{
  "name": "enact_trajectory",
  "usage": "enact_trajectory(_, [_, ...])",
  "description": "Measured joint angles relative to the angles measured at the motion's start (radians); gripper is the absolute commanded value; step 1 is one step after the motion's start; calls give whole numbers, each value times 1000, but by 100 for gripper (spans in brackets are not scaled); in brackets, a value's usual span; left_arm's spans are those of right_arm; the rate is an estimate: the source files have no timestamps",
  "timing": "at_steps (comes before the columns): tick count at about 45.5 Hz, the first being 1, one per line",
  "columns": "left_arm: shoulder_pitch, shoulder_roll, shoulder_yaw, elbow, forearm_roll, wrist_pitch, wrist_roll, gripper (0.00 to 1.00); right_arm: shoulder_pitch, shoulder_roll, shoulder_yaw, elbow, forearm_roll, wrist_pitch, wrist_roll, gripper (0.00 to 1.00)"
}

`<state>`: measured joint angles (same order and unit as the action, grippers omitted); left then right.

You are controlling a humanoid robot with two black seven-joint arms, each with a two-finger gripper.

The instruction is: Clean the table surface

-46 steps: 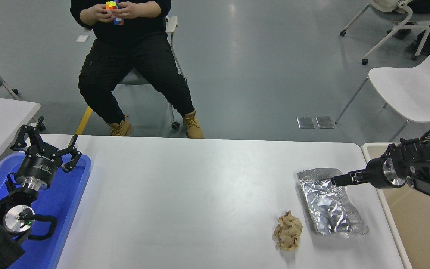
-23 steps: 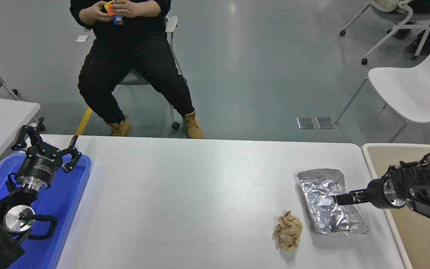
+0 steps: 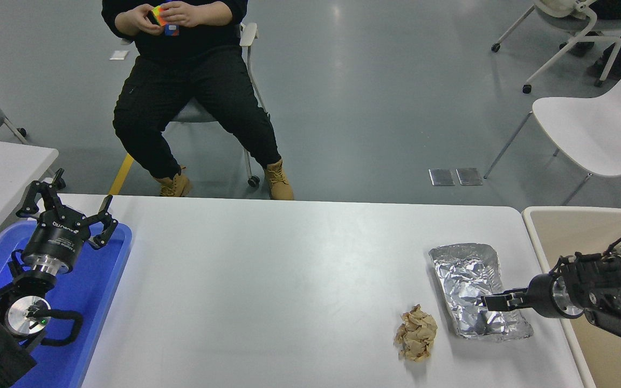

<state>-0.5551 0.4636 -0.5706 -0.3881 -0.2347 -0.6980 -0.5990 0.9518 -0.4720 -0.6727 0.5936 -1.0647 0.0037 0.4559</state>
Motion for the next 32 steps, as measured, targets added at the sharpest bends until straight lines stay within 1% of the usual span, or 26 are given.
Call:
enact_trajectory(2, [0, 0, 0, 0, 0, 0, 0, 100, -3, 1, 0, -5, 0, -1, 4, 23])
enact_trajectory(6, [0, 0, 0, 0, 0, 0, 0, 100, -8, 4, -2, -14, 0, -3, 16, 15])
enact_trajectory(11, [0, 0, 0, 0, 0, 0, 0, 100, -11, 6, -3, -25, -1, -3, 34, 1])
enact_trajectory(12, [0, 0, 0, 0, 0, 0, 0, 100, -12, 7, -3, -27, -1, -3, 38, 0])
enact_trajectory(32, [0, 0, 0, 0, 0, 0, 0, 100, -19, 13, -8, -53, -2, -5, 96, 0])
